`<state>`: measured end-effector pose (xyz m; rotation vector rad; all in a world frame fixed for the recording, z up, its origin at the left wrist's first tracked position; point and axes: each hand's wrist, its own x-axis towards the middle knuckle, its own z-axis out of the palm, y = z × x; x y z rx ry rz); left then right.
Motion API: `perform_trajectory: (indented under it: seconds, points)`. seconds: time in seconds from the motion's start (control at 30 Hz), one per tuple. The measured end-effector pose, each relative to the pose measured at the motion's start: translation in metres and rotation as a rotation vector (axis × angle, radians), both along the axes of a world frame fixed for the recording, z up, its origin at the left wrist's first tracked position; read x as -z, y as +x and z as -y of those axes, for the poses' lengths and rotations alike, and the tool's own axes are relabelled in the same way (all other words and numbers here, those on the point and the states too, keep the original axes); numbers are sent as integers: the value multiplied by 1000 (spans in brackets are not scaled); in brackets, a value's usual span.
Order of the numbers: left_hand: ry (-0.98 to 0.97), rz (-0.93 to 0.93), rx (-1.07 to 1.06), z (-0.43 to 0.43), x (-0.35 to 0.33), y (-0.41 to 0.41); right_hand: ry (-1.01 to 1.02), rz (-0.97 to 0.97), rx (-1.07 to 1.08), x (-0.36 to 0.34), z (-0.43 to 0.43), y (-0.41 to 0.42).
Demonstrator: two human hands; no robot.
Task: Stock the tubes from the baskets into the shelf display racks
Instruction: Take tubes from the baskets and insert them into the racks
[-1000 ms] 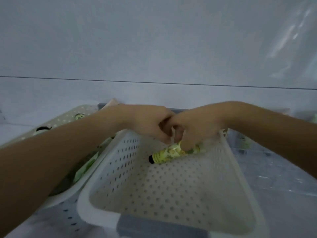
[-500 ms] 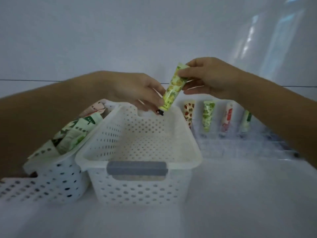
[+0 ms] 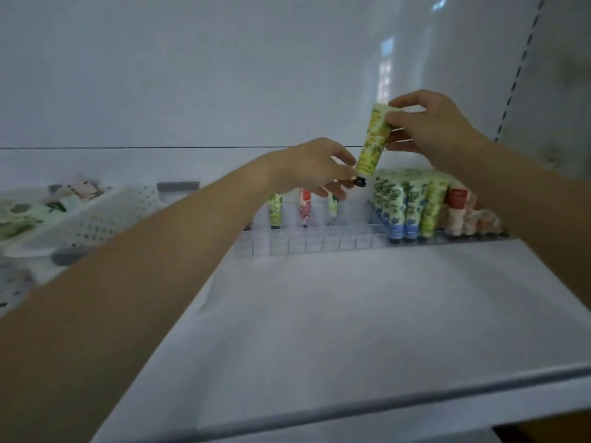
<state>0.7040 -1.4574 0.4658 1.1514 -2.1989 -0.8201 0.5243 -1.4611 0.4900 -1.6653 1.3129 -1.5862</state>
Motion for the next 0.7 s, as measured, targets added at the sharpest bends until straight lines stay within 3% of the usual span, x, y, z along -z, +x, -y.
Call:
perform_trajectory:
  seconds: [0.13, 0.2, 0.4, 0.53, 0.7]
  points:
    - [-211, 394, -36, 8, 55, -54, -14, -127, 92, 14, 2, -67]
    - [-304, 487, -56, 10, 77, -78, -36, -190, 114, 24, 2, -95]
    - [-449, 405, -305, 10, 110, -122, -130, -265, 164, 66, 11, -133]
    - [-540, 493, -271, 4, 125, -117, -262, -285, 176, 99, 18, -133]
    - [-563, 469, -244, 2, 125, -115, -334, -249, 176, 112, 26, -145]
